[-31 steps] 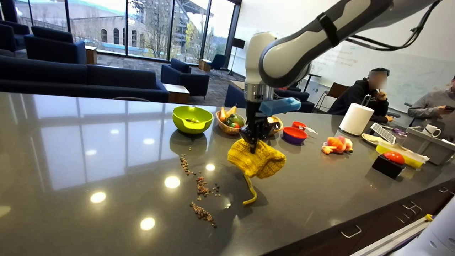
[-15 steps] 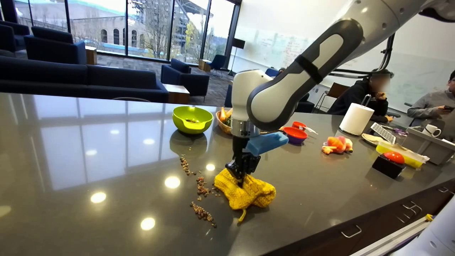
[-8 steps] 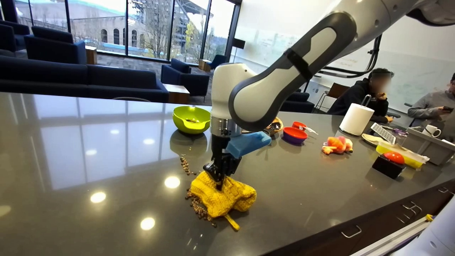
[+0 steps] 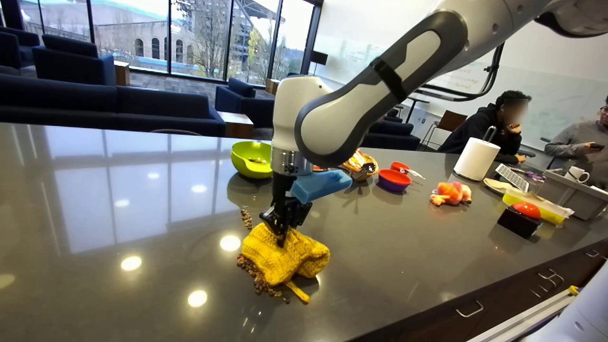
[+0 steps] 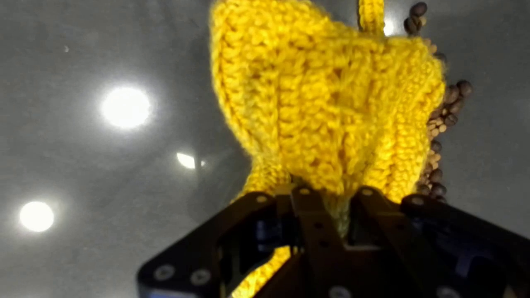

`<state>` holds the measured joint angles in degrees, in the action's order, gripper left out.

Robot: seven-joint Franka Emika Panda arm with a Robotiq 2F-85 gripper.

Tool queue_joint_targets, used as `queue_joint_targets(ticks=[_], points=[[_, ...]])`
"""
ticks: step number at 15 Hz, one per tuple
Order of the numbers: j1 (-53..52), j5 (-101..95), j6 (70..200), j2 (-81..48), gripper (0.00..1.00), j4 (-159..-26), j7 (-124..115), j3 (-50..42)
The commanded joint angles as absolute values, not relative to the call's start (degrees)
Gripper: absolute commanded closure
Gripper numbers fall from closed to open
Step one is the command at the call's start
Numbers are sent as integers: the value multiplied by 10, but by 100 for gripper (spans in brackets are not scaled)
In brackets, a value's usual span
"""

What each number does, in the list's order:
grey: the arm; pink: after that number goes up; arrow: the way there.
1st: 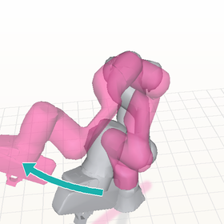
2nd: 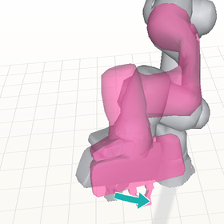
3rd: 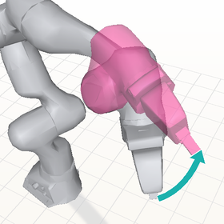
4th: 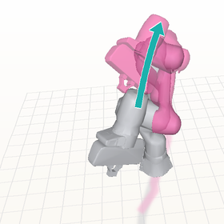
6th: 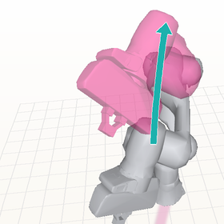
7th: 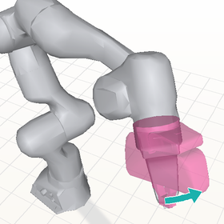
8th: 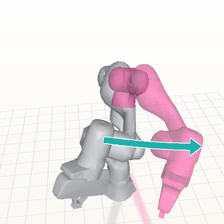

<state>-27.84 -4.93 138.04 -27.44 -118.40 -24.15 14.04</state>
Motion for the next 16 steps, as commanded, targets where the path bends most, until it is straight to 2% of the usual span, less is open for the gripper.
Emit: queue_joint_targets(ticks=[1,10,16], points=[[-282,-67,1362,-258,96,-1181,-249,114],[-264,-112,1289,-225,96,-1174,-263,73],[-265,-179,1321,-240,96,-1170,-318,51]])
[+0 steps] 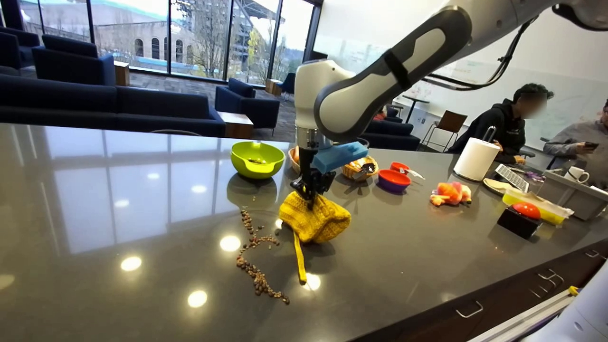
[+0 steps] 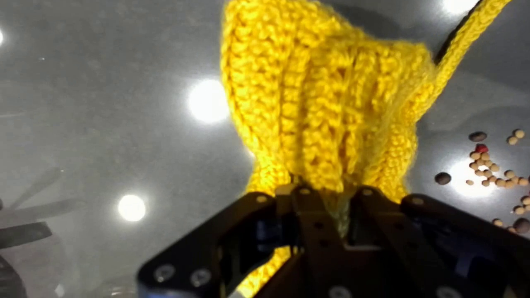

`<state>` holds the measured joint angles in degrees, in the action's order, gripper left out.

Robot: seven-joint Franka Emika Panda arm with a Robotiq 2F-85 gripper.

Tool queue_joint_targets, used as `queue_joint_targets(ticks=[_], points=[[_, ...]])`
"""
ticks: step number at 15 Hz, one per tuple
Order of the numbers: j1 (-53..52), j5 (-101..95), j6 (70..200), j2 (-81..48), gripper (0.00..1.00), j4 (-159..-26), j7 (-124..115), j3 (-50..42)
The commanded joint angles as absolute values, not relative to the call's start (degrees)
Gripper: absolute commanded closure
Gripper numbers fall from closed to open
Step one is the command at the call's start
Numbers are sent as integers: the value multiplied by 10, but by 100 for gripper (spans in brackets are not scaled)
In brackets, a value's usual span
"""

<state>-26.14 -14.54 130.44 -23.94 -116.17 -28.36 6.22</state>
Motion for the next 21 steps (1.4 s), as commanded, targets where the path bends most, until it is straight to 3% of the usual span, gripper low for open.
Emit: queue_joint_targets(ticks=[1,7,21], points=[[-265,-184,1325,-245,96,-1172,-324,49],[-280,-249,1341,-285,96,-1167,-402,24],[-335,-190,1311,-360,96,-1076,-523,74]])
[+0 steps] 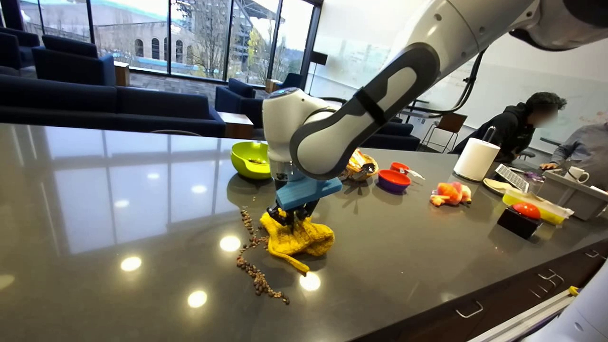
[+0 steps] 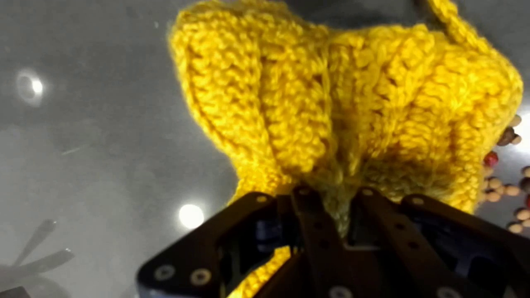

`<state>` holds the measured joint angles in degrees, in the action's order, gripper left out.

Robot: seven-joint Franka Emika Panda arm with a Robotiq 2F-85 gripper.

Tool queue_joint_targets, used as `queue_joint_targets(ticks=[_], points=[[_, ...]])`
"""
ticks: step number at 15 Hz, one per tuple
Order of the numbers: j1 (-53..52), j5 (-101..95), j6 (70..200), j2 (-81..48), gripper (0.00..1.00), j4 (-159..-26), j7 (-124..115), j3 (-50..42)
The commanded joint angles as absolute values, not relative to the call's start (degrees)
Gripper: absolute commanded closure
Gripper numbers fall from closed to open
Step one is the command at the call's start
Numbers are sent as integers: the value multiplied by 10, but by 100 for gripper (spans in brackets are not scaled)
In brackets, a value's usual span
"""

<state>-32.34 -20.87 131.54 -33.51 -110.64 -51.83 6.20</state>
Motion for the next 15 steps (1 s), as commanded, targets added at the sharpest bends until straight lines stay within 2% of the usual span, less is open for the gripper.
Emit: queue_joint_targets(ticks=[1,8,15], points=[[-338,-183,1311,-363,96,-1069,-519,79],[-364,-165,1317,-378,96,-1037,-484,92],[-380,-264,1279,-350,96,-1053,-481,23]])
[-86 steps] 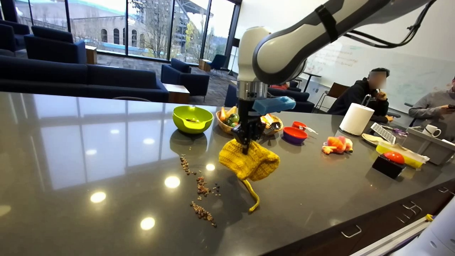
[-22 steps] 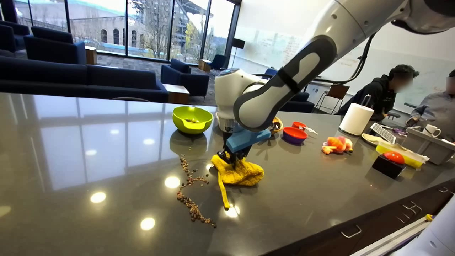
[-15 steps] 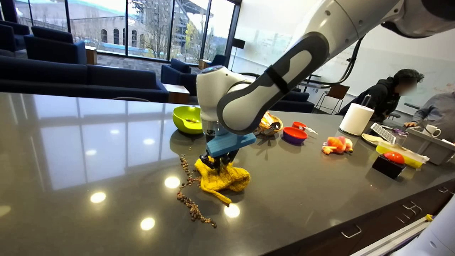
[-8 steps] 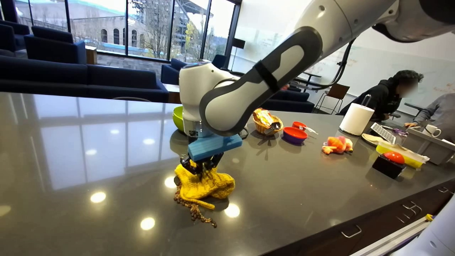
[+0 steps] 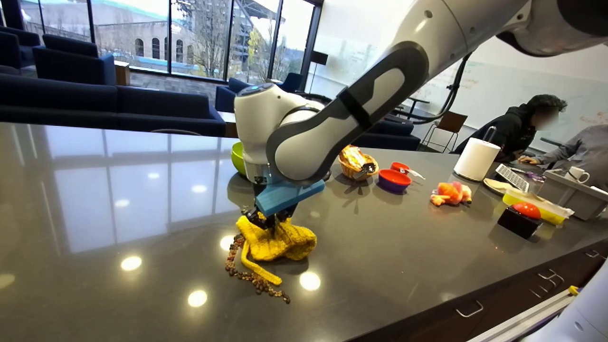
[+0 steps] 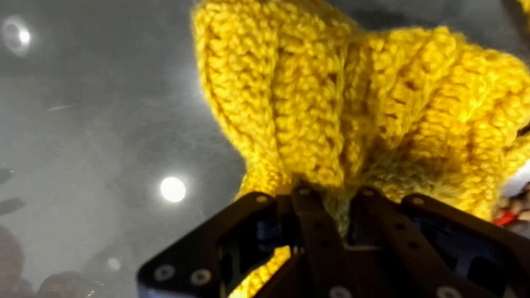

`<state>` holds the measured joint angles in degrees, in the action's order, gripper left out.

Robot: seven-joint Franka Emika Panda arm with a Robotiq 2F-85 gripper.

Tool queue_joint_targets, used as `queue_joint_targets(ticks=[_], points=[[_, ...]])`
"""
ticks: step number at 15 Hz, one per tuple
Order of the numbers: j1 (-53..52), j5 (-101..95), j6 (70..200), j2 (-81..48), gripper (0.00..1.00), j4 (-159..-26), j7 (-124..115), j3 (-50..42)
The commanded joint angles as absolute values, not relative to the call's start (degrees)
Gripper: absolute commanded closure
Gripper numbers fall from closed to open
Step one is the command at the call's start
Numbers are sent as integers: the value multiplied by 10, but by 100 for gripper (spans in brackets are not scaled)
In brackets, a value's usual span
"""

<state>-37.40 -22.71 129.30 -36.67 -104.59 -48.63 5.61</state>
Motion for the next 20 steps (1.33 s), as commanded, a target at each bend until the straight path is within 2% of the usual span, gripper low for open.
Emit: queue_joint_targets(ticks=[1,10,20], points=[[-379,-279,1279,-346,96,-1056,-484,14],[-338,-296,1235,-314,96,-1051,-466,3],[-334,-387,1211,-308,96,-1034,-559,-4]])
